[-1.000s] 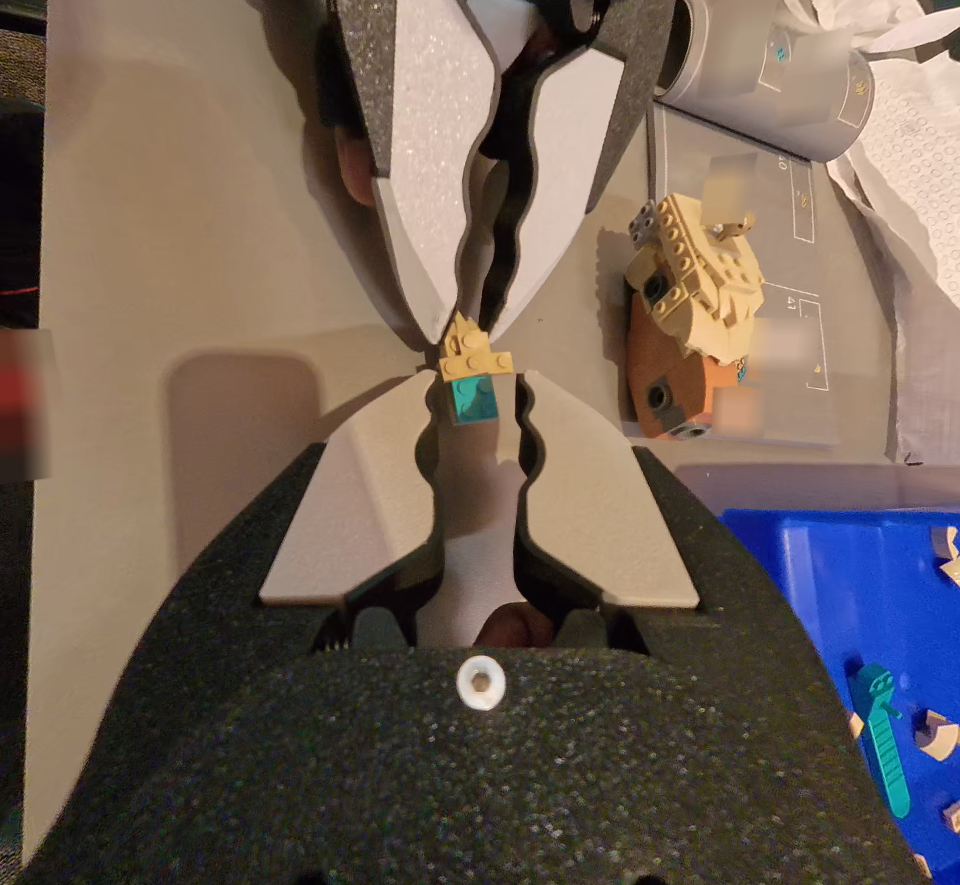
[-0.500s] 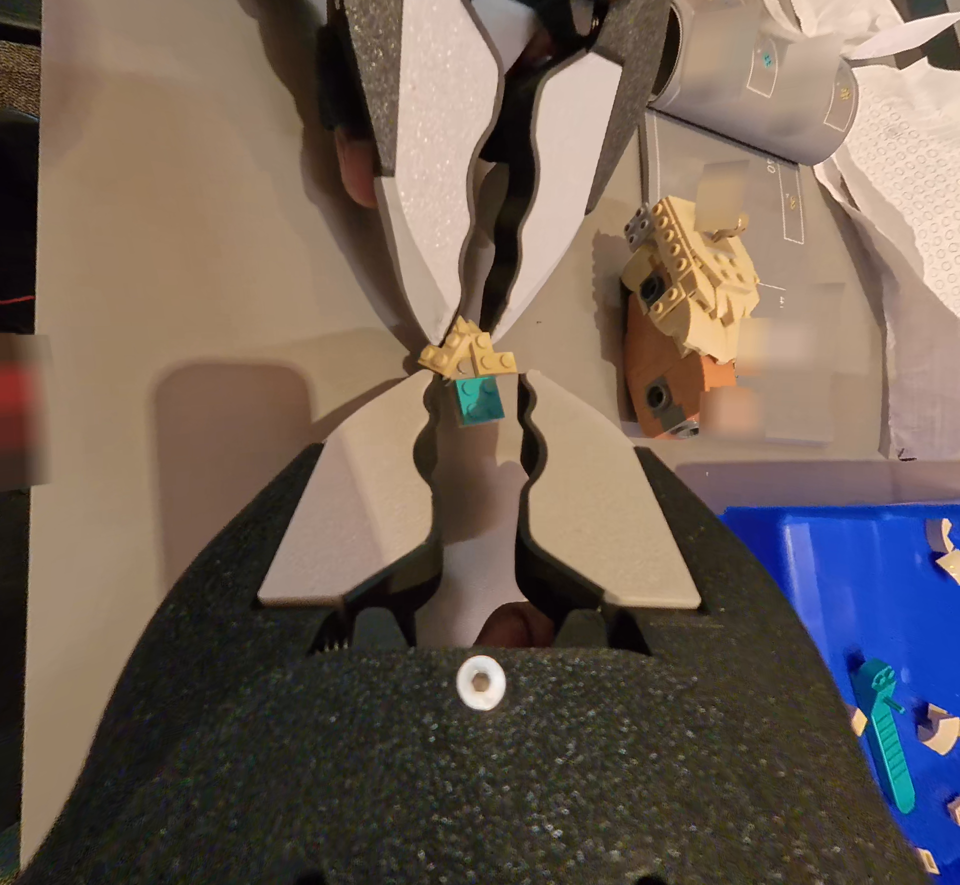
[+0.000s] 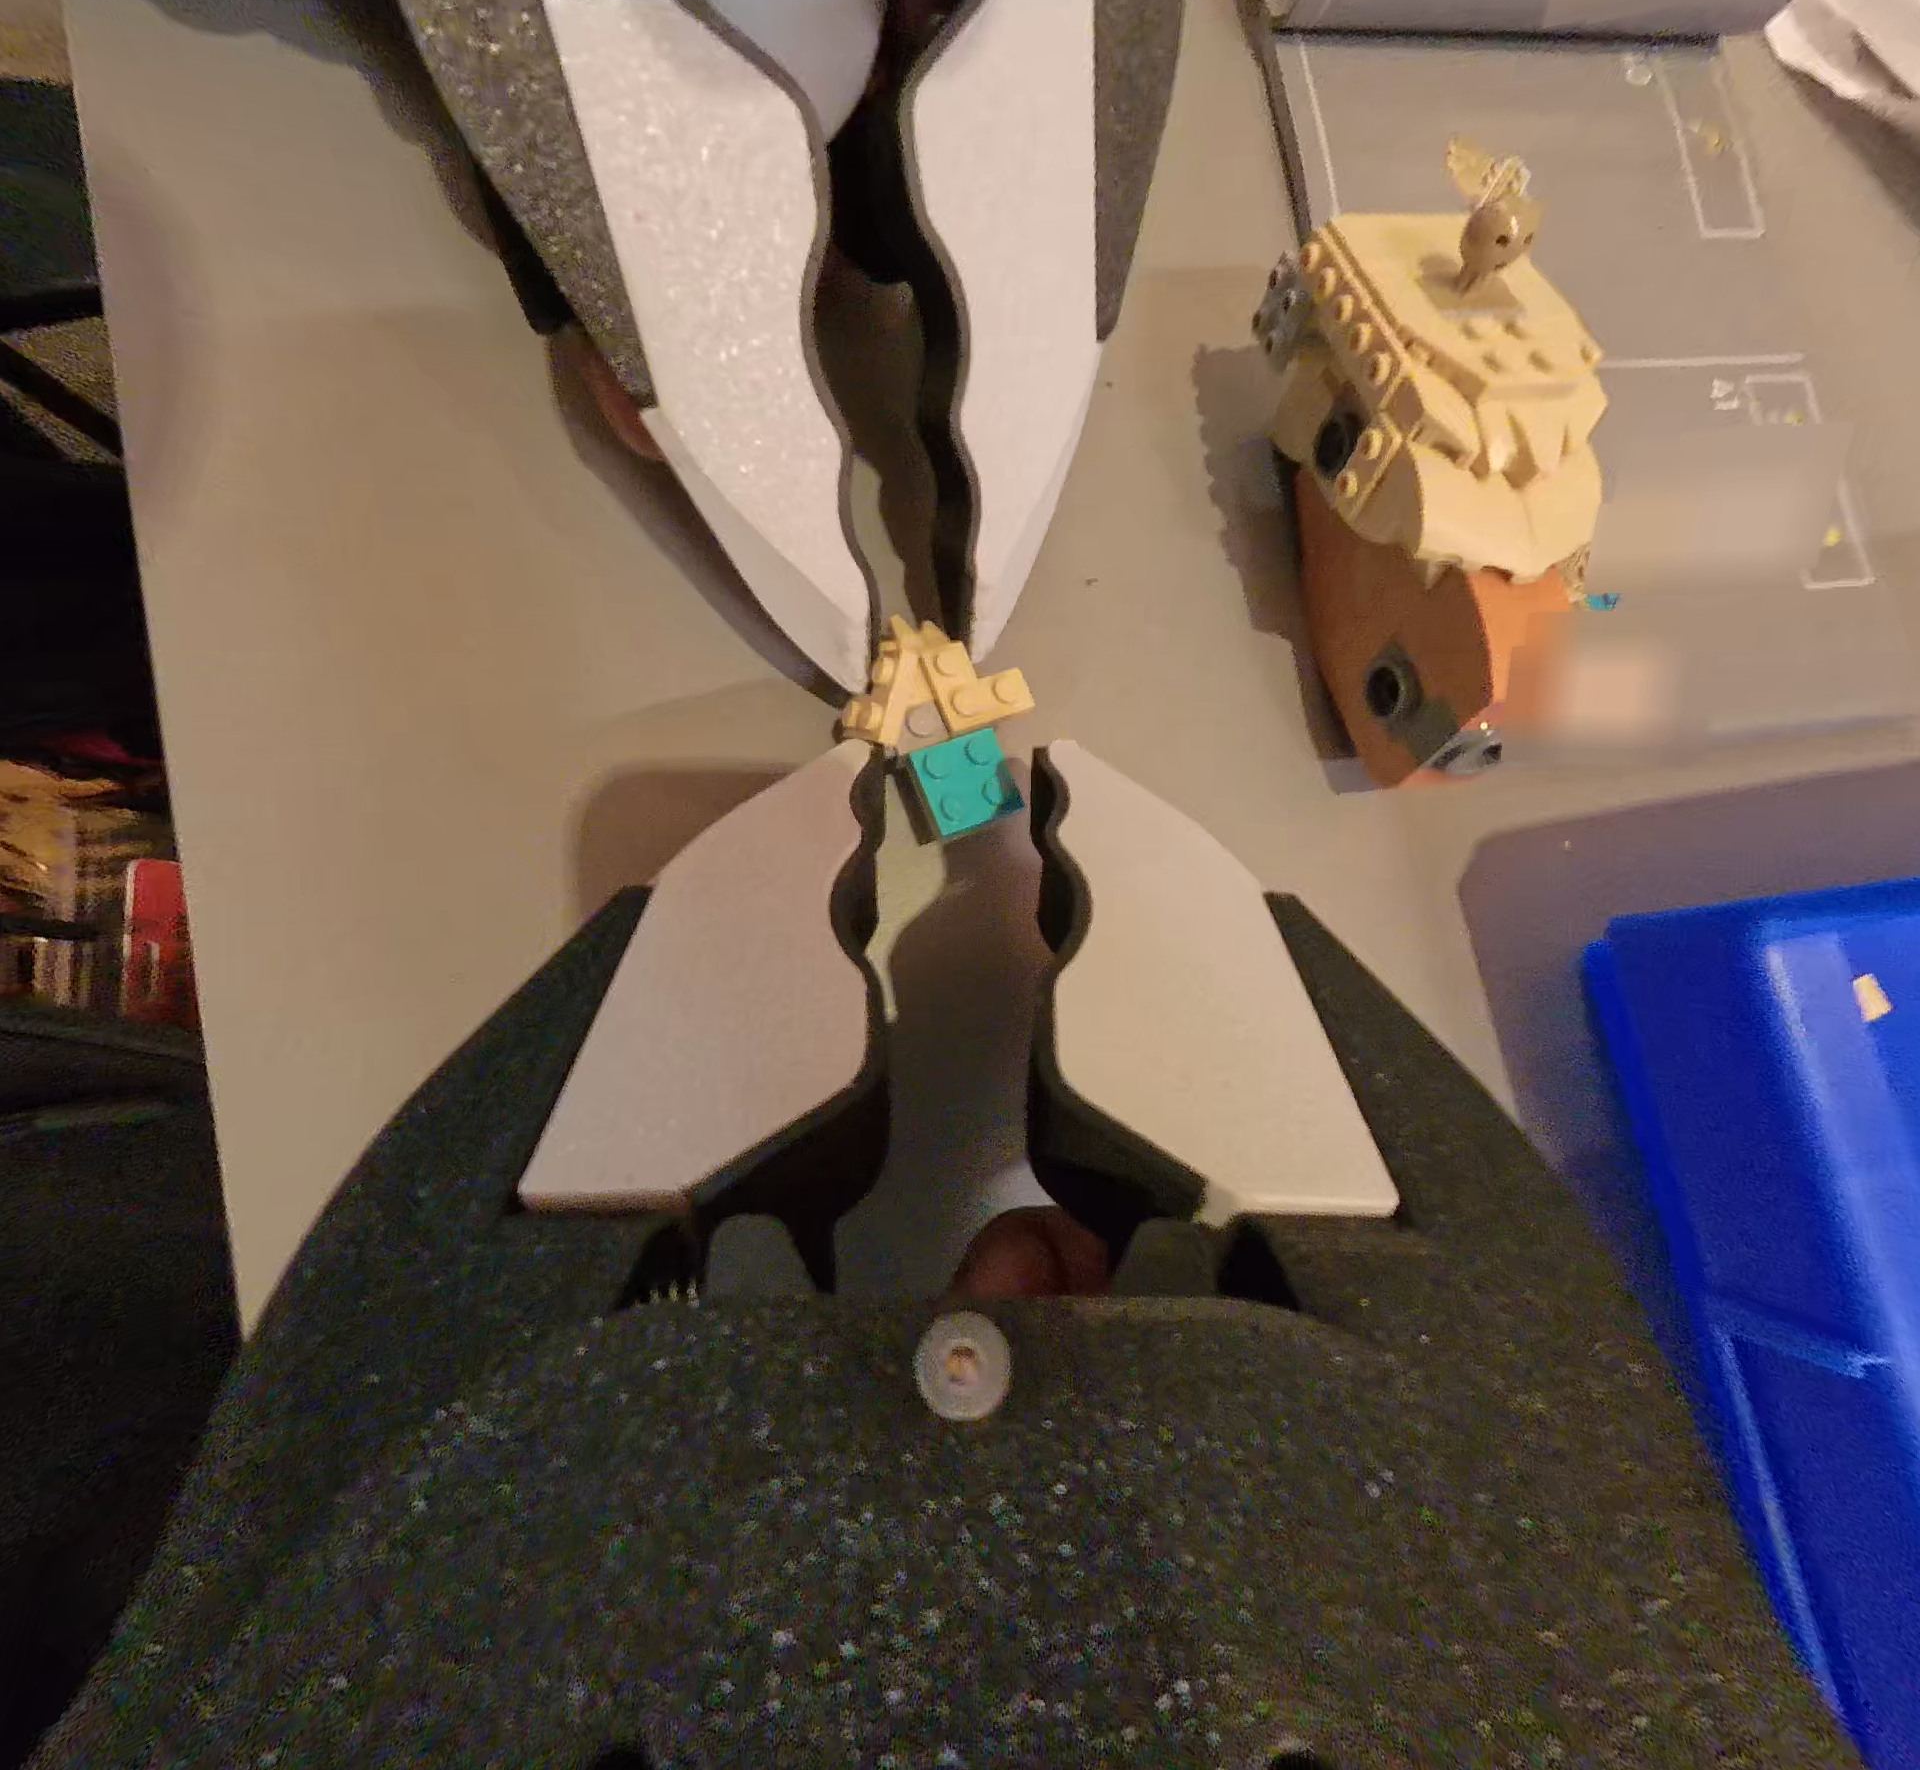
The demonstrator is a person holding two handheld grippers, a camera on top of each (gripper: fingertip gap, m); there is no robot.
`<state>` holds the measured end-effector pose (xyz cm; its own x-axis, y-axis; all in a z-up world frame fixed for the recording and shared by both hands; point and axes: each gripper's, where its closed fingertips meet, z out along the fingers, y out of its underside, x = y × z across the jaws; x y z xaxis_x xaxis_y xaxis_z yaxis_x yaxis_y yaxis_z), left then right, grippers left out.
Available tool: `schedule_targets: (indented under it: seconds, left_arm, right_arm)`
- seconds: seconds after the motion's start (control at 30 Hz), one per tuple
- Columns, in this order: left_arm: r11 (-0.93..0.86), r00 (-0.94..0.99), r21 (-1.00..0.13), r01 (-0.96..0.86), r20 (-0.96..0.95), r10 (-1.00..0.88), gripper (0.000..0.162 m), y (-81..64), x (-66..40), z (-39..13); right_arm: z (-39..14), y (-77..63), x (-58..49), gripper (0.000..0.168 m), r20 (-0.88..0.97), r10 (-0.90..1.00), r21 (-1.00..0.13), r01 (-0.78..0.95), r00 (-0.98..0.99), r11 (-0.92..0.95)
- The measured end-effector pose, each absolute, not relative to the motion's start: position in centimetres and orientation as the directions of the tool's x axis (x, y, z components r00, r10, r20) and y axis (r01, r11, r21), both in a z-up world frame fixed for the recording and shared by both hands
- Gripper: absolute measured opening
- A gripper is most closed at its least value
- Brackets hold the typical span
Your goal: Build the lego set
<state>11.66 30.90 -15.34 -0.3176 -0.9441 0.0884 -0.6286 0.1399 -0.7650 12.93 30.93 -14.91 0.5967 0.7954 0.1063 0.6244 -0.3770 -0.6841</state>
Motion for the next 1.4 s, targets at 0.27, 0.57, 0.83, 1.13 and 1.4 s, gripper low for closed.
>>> schedule_targets:
  seconds: [0.27, 0.57, 0.83, 1.13, 1.4]
  left_arm:
    - [0.144, -0.304, -0.756, -0.638, 0.076, -0.950, 0.015, 31.1, 11.7, -15.6]
    - [0.134, -0.285, -0.743, -0.656, 0.080, -0.955, 0.015, 31.2, 11.8, -15.9]
    - [0.082, -0.257, -0.746, -0.661, 0.122, -0.959, 0.015, 31.5, 11.8, -15.7]
    - [-0.041, -0.177, -0.771, -0.635, 0.198, -0.964, 0.015, 32.7, 12.1, -14.9]
    - [-0.088, -0.125, -0.762, -0.641, 0.217, -0.968, 0.015, 33.3, 12.3, -15.0]
  right_arm:
    - [-15.3, 30.9, 13.1, 0.027, -0.042, 0.745, -0.678, 0.529, 0.666, -0.511]
    - [-14.5, 32.0, 14.4, 0.019, -0.137, 0.634, -0.672, 0.399, 0.761, -0.624]
    - [-14.0, 31.9, 15.0, 0.025, 0.051, 0.678, -0.711, 0.503, 0.734, -0.492]
    - [-13.0, 30.9, 12.7, 0.028, 0.415, 0.623, -0.759, 0.630, 0.663, -0.164]
    - [-13.3, 32.1, 12.7, 0.033, 0.568, 0.521, -0.698, 0.709, 0.637, -0.106]
